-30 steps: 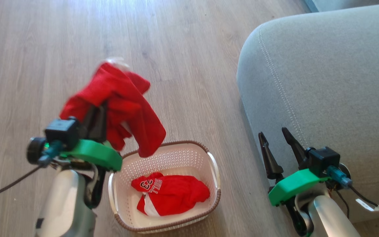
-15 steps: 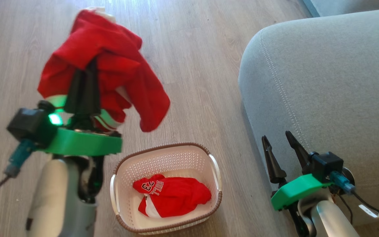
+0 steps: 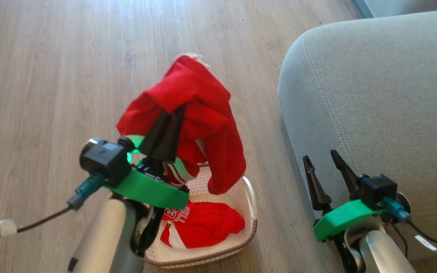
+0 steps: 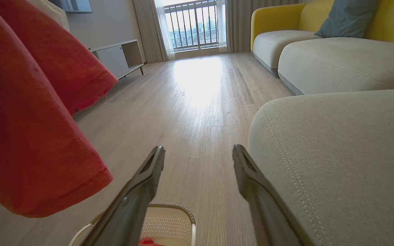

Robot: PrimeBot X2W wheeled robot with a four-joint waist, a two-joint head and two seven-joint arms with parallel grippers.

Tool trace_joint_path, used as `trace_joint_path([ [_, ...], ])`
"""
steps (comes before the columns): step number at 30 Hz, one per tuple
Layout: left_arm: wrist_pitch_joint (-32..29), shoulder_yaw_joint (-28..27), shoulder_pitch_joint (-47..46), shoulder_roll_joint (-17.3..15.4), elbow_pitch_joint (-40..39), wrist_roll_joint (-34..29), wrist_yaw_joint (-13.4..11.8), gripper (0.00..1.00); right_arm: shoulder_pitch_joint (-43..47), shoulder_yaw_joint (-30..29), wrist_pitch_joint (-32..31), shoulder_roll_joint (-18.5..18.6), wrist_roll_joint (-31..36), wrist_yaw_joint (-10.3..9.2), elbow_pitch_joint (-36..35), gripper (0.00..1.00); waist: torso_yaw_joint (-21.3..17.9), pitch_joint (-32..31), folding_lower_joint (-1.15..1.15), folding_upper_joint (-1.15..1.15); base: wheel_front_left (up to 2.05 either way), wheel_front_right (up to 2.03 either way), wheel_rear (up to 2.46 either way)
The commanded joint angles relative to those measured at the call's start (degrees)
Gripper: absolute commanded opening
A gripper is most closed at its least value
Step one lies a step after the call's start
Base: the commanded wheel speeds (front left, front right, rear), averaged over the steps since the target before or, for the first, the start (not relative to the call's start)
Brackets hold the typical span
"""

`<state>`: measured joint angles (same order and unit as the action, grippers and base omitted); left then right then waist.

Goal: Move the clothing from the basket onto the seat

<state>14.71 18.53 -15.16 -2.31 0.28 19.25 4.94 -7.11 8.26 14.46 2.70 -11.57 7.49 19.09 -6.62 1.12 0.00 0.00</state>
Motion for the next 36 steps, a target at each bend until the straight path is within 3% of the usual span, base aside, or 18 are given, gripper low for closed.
trace_joint_path([
  [1, 0.3, -1.2, -1.8, -0.6, -1.9, 0.2, 0.4, 0.0, -0.8, 1.4, 0.5, 0.2, 0.5, 0.0, -1.8, 1.0, 0.0, 0.0, 0.0, 0.0, 0.0, 0.0, 0.0],
  [22, 0.3, -0.1, -1.5, -0.6, -1.2, 0.4, 0.7, 0.0, -1.2, 1.5, 0.5, 0.2, 0.0, 0.0, -2.1, 1.0, -0.1, -0.3, 0.0, 0.0, 0.0, 0.0, 0.0],
  [27, 0.3, -0.5, -1.5, -0.6, -1.1, 0.6, 0.6, 0.0, -1.9, 2.7, 0.5, 0.2, -2.2, 0.0, -5.0, 1.0, -0.2, -0.2, 0.0, 0.0, 0.0, 0.0, 0.0],
  [36, 0.3, -1.3, -1.5, -0.6, -0.5, 0.7, 0.8, 0.0, -3.5, 6.8, 0.5, 4.2, -2.0, 0.0, -10.8, 1.0, -0.3, -0.1, 0.0, 0.0, 0.0, 0.0, 0.0],
])
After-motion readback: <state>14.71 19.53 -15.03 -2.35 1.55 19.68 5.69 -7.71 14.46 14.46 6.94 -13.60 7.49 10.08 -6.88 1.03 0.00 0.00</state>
